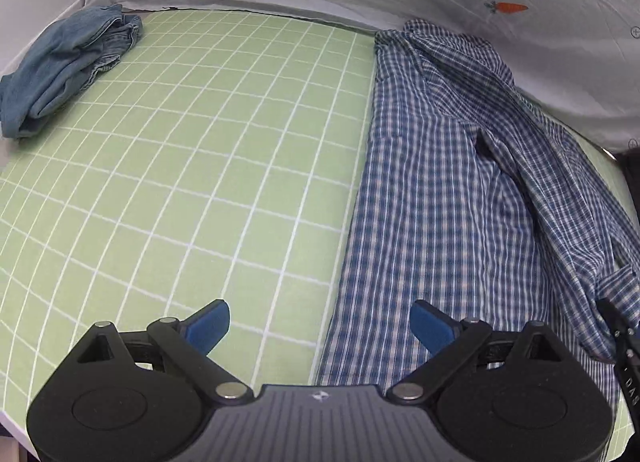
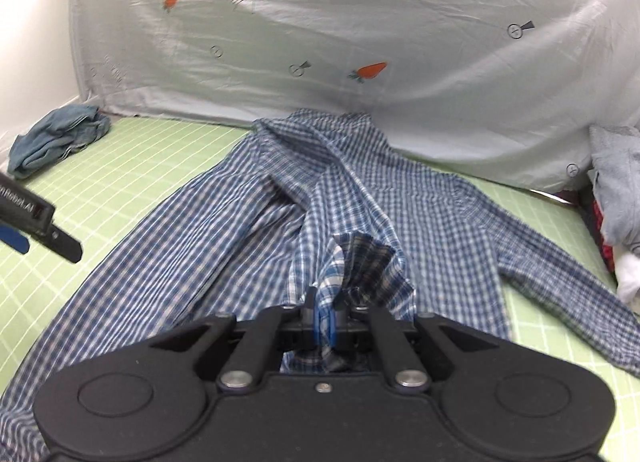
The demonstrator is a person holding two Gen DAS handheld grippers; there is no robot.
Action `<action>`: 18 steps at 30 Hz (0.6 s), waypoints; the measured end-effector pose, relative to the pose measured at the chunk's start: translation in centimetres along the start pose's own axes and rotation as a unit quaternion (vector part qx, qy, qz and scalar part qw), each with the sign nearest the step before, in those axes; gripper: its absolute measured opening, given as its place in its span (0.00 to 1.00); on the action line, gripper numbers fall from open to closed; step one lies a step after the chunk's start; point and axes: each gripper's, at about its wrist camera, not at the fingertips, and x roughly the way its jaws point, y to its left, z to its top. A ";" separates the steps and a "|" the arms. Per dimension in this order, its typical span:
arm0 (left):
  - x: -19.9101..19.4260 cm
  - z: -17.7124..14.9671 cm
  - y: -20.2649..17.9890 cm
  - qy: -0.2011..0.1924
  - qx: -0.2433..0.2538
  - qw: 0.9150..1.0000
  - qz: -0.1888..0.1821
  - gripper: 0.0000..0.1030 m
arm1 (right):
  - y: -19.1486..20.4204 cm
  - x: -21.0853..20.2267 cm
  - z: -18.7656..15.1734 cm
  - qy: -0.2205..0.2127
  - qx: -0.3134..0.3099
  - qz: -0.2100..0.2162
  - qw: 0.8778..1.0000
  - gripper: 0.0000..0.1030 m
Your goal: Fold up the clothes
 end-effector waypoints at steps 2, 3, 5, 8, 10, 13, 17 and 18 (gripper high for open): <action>-0.6 -1.3 0.2 0.000 -0.003 1.000 0.003 0.94 | 1.3 -0.6 -1.4 0.014 0.008 0.010 1.000 0.06; -0.9 -1.9 0.4 0.001 -0.004 1.000 0.004 0.94 | 1.6 -0.8 -2.0 0.021 0.019 0.014 0.999 0.08; -1.3 -2.5 0.9 0.002 -0.002 1.000 0.007 0.94 | 1.6 -1.4 -2.7 0.029 0.043 0.011 0.999 0.24; -1.9 -3.5 1.7 0.003 0.001 1.000 0.012 0.94 | 1.5 -2.5 -3.8 0.034 0.078 -0.009 0.996 0.50; -2.3 -4.2 2.2 0.004 0.003 1.000 0.016 0.94 | 1.1 -3.5 -4.3 0.032 0.110 -0.026 0.993 0.69; -2.8 -5.1 3.0 0.006 0.006 1.000 0.021 0.94 | 0.7 -5.1 -5.2 0.024 0.153 -0.052 0.987 0.85; -2.5 -5.2 2.9 0.017 0.011 1.000 0.020 0.94 | 0.1 -6.5 -6.2 0.046 0.175 -0.097 0.979 0.97; -2.4 -5.1 2.6 0.020 0.014 1.000 0.017 0.94 | -0.1 -7.0 -6.5 0.052 0.177 -0.106 0.977 0.97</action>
